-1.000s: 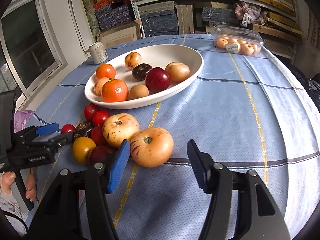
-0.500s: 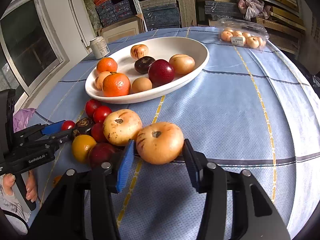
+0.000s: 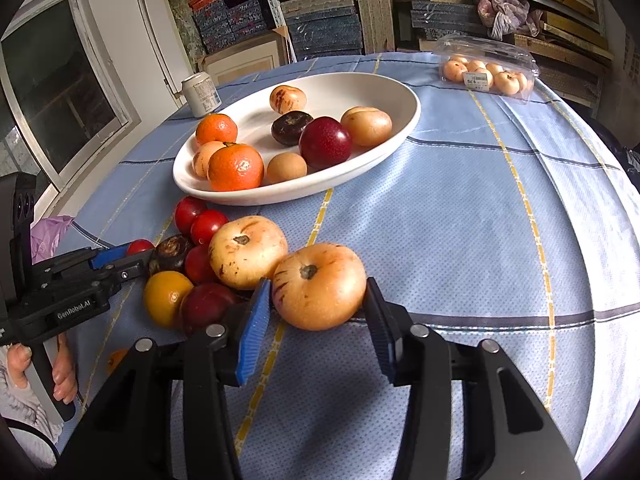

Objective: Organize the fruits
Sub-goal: 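Grasp a red tomato with the left tool while the right tool grasps a pale apple, then place the tomato on the plate while the right tool places the pale apple there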

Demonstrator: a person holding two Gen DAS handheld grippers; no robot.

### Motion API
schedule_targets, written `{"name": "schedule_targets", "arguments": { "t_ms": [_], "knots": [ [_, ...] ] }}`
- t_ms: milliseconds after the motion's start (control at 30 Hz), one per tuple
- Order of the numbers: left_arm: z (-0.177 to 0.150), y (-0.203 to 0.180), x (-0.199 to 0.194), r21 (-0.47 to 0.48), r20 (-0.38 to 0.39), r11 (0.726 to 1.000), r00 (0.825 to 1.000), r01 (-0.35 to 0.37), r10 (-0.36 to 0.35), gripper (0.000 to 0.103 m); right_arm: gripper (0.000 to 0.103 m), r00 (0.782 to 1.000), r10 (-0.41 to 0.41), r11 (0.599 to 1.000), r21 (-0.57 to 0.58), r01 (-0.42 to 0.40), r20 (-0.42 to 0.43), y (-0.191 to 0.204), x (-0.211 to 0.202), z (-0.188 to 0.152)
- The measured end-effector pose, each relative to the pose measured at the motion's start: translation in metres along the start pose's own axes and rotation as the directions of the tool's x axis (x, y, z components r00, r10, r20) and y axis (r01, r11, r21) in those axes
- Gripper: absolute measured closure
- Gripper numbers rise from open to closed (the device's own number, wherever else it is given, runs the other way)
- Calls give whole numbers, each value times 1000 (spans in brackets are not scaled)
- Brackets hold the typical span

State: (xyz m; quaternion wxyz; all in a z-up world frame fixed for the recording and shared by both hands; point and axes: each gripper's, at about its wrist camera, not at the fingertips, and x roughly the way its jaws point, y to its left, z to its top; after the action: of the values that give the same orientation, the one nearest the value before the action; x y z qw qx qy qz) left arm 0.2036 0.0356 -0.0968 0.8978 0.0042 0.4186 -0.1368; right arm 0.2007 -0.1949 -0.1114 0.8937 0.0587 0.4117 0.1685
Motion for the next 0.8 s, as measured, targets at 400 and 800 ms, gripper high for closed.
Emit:
{"name": "schedule_targets", "arguments": {
  "t_ms": [400, 800],
  "knots": [
    [-2, 0, 0, 2, -1, 1000, 1000, 5, -5, 72, 58, 1000, 28, 1000, 13, -28, -4, -2, 1, -1],
    [9, -13, -27, 29, 105, 999, 994, -14, 11, 72, 59, 995, 28, 999, 29, -31, 101, -6, -30, 0]
  ]
}}
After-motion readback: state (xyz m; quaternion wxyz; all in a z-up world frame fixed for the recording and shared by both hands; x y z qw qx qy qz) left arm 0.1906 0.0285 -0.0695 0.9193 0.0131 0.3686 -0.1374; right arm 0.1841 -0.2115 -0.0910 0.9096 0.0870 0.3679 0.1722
